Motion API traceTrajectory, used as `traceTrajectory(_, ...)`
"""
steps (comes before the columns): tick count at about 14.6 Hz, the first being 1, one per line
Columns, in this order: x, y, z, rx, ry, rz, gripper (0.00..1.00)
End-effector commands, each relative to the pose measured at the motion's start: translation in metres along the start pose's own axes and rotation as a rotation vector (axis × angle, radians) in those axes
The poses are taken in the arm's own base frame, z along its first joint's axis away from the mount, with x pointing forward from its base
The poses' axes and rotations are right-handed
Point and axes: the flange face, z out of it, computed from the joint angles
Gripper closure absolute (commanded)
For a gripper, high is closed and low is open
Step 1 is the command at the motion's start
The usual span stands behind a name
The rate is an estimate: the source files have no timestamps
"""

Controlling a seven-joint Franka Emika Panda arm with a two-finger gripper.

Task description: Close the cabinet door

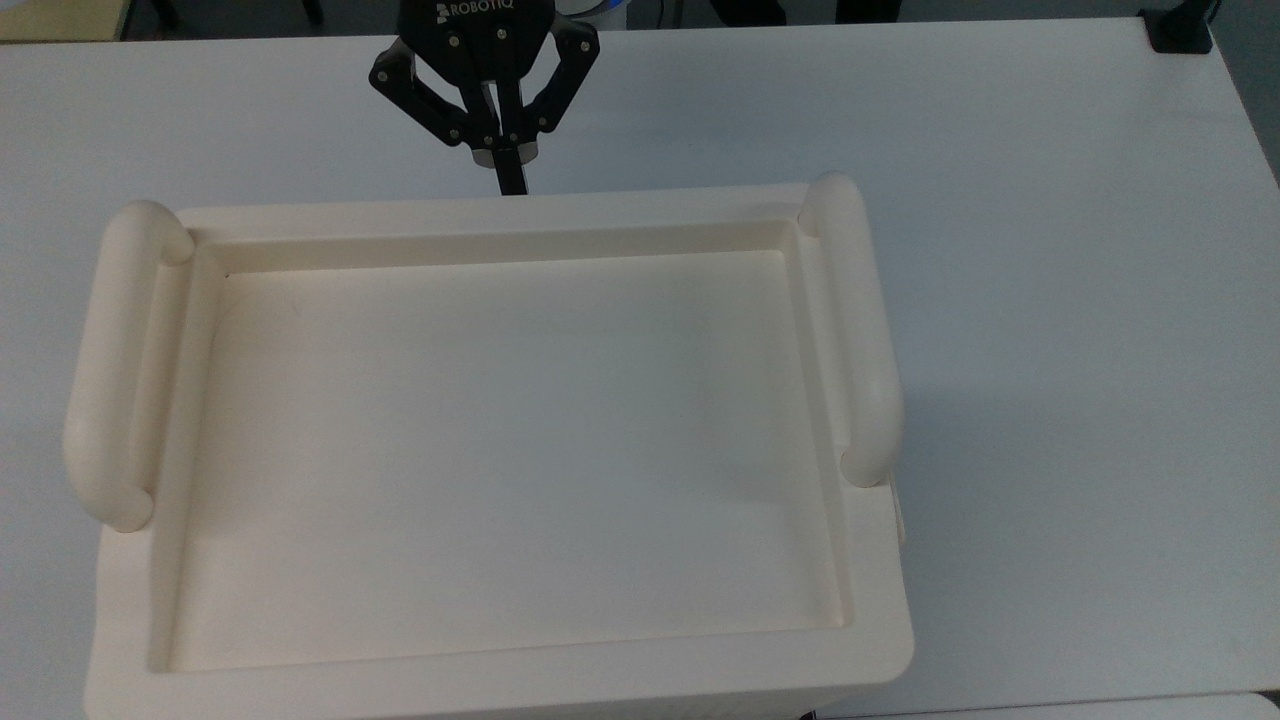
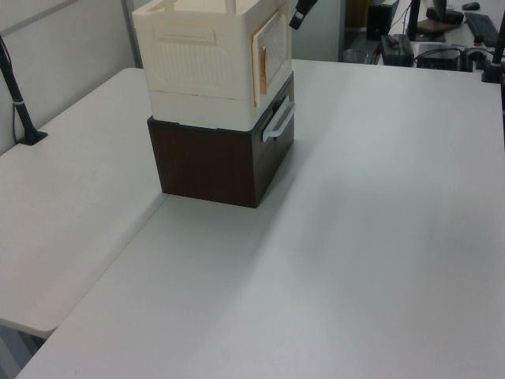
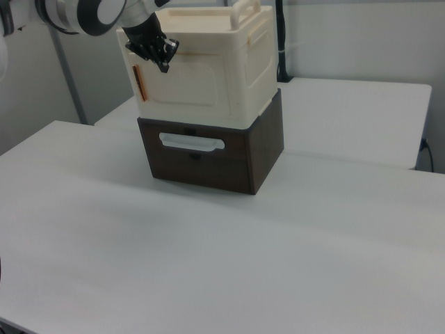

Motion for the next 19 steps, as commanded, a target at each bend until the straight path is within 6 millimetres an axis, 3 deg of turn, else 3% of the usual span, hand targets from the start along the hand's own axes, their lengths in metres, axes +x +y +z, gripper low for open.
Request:
traceTrajectory(1,0.007,-0.009,0.011,0.010,0.072,0.013,1.00)
traceTrajectory(8,0.013,-0.008,0.028,0.000,0.116,0.014,1.00)
traceTrajectory(15,0.018,-0.005,0.028,-0.013,0.173,0.010,1.00)
traceTrajectory(19,-0.002,-0.005,0.043,-0.014,0.063,0.000,1.00)
